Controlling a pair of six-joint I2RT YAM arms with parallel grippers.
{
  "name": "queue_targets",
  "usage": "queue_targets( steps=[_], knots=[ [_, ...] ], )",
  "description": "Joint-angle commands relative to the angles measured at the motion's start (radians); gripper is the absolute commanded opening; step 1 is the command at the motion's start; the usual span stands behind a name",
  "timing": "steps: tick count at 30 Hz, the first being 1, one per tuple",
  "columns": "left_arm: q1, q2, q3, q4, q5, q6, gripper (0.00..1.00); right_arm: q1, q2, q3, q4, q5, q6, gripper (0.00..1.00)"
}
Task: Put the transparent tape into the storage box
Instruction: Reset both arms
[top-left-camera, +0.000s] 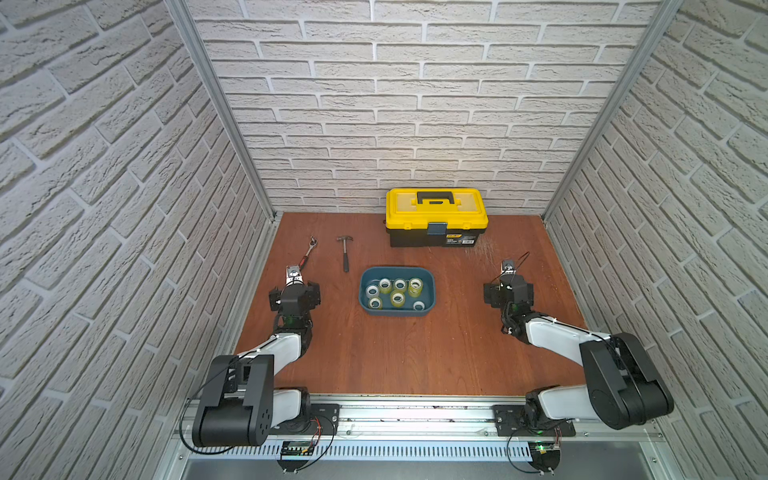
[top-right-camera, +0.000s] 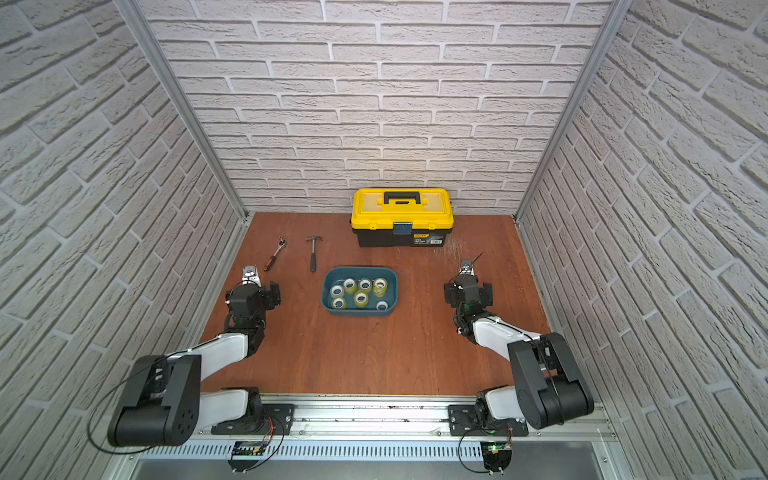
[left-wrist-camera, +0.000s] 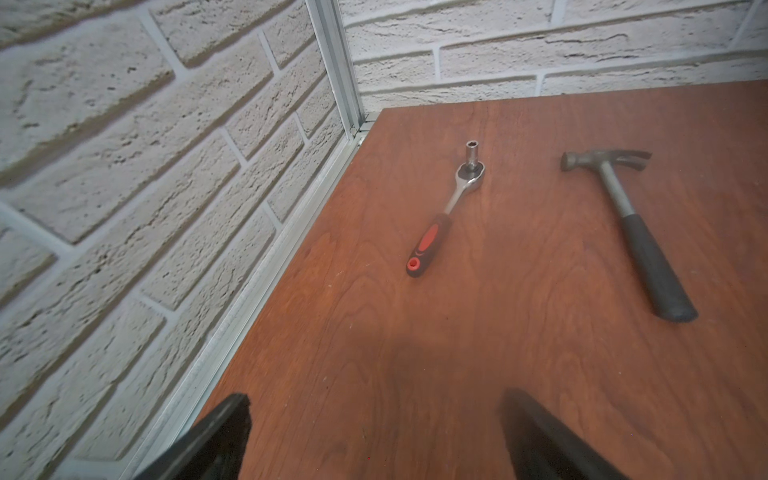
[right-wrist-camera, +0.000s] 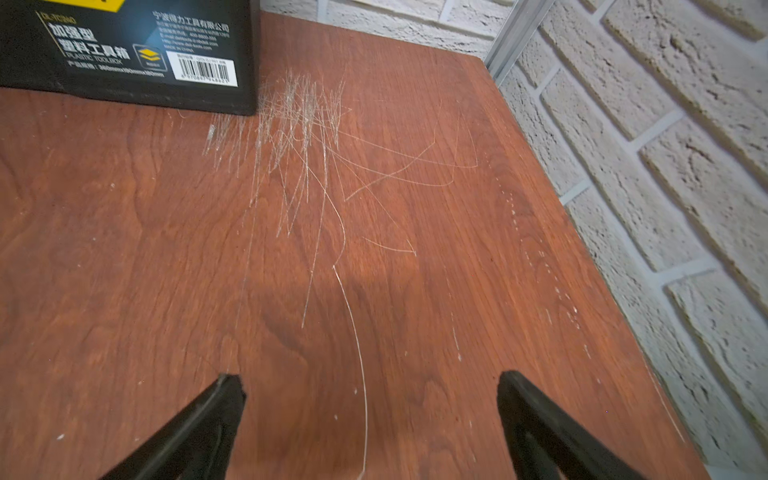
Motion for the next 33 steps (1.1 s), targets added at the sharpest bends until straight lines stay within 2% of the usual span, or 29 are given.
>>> queue_targets(
  steps=[1,7,15,17,18,22,33],
  knots=[
    [0.010,0.033,-0.007,0.155,0.024,0.020,0.98,-0.016,0.016,0.015,0.175,-0.012,-0.040,0.99],
    [0.012,0.139,-0.004,0.272,0.069,0.031,0.98,-0.035,0.058,-0.066,0.382,-0.023,-0.055,0.99],
    [0.011,0.276,0.036,0.325,0.116,0.056,0.98,-0.111,0.085,-0.090,0.431,-0.218,-0.033,0.99],
    [0.017,0.265,0.056,0.264,0.122,0.044,0.98,-0.109,0.093,-0.093,0.445,-0.239,-0.045,1.00],
    [0.018,0.281,0.053,0.302,0.118,0.048,0.98,-0.109,0.095,-0.090,0.440,-0.240,-0.045,1.00],
    [0.040,0.267,0.069,0.243,0.180,0.036,0.98,-0.107,0.098,-0.084,0.431,-0.238,-0.044,0.99],
    [0.056,0.268,0.079,0.227,0.214,0.030,0.98,-0.109,0.114,-0.097,0.466,-0.230,-0.042,0.99]
  ],
)
